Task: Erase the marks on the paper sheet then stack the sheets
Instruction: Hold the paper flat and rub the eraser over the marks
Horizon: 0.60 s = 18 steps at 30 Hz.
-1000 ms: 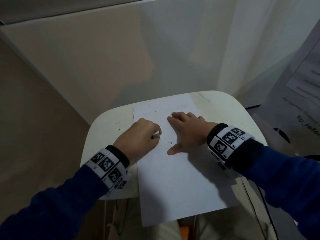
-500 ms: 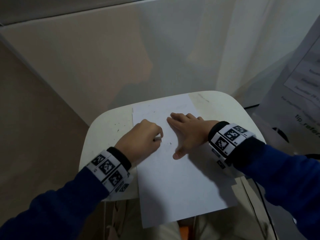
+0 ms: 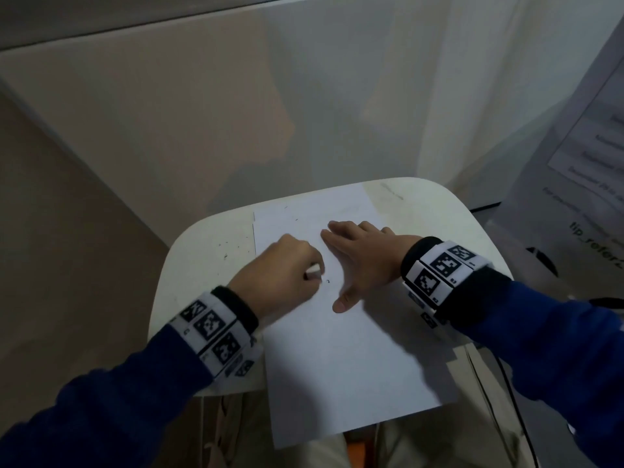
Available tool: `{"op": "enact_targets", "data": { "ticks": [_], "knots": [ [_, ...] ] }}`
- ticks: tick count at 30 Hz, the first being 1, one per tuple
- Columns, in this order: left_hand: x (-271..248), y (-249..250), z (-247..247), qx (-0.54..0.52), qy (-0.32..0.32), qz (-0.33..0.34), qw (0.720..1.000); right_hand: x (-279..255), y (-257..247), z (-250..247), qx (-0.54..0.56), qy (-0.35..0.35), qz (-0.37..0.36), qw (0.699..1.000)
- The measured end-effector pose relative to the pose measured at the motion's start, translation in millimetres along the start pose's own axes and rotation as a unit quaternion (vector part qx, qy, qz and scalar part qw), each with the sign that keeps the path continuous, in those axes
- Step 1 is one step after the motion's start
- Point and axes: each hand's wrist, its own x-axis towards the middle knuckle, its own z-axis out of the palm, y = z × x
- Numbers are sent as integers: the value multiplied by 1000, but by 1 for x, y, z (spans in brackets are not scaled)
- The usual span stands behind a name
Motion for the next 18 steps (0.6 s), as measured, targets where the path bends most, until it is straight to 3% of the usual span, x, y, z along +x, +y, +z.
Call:
{"op": "enact_targets", "data": {
  "ticks": [4, 11, 16, 18],
  "knots": [
    [-11, 15, 4, 6, -53, 45, 998, 0, -1, 1, 1, -3, 4, 1000],
    [18, -6, -5, 19, 29, -24, 999, 0, -3, 0, -3, 0, 5, 1000],
    [-3, 15, 4, 21, -53, 41, 998, -4, -3, -2, 2, 0, 4, 1000],
    [2, 14, 3, 22, -42, 29, 998, -4, -3, -2, 2, -1, 4, 1000]
  ]
}}
